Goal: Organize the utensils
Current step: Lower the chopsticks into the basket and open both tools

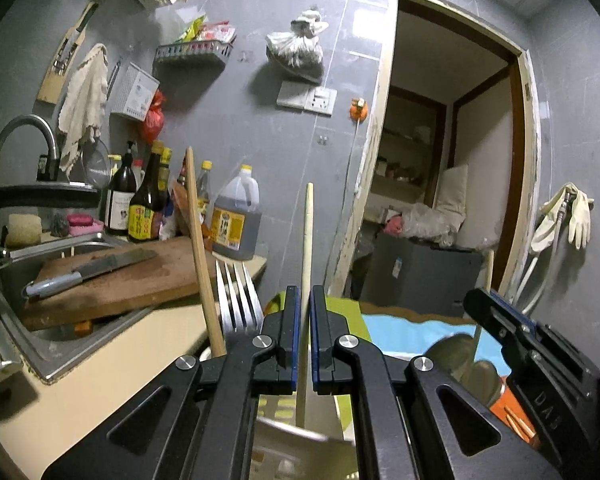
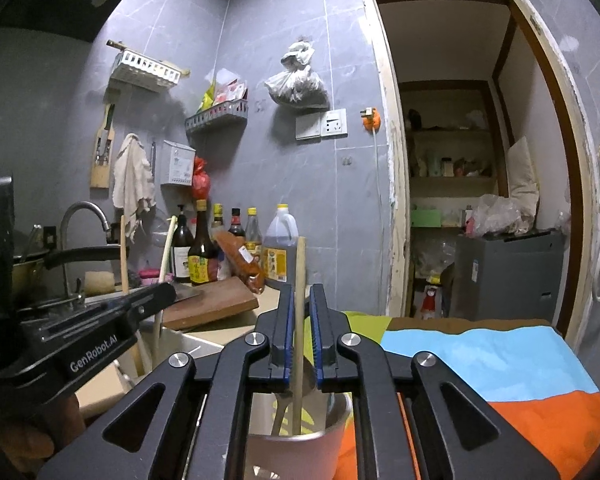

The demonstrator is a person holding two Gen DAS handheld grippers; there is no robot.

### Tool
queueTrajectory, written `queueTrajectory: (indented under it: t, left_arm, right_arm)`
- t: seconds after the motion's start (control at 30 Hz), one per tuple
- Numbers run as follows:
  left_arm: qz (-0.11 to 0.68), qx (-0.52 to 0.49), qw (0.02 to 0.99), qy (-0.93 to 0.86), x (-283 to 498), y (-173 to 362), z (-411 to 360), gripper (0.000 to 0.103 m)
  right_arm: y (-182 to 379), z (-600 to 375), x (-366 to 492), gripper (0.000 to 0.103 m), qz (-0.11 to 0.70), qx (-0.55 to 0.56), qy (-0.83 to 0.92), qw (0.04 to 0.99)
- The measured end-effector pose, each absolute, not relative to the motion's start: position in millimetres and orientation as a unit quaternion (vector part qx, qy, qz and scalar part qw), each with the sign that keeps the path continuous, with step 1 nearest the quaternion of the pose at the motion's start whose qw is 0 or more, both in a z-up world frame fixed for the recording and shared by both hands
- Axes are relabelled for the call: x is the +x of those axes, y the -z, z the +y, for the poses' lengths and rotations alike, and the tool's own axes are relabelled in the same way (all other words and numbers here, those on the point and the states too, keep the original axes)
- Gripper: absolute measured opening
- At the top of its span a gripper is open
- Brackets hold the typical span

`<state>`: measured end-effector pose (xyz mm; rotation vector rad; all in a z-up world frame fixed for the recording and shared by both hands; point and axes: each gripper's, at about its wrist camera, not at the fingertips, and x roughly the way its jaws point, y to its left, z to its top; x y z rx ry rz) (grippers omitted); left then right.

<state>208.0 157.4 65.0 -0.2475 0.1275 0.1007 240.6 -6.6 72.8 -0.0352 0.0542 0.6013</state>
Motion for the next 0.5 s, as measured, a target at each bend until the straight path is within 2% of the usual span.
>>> queueTrajectory:
  t: [0.1,0.2,0.27,0.33,0.5]
  left_arm:
    - [0.076,-0.123,0.988,-0.049,208,-61,158,0.003]
    - [0.073,-0.125,0.988,-0.046,207,-59,158,0.005]
    - [0.069,-0.129,0.988,-0.044,205,-59,159,0.010]
    - [0.064,-0.131,0.988,-0.045,202,-60,160,0.024]
    - [0.041,-0.120,0.991,-0.043,193,-76,160,0.031]
  right_arm:
    - [-74,-9,239,0.021,0.030,-0.014,-0.301,0.953]
    - [-76,-13,237,0.022,0.029,-0.007,-0.304,0.952]
    - [-79,-16,235,0.023,0.026,-0.005,-0.305,0.952]
    - [-82,-18,234,0.026,0.025,-0.004,-0.307,0.951]
    - [-93,-29,227,0.039,0.013,-0.003,-0.306,0.952]
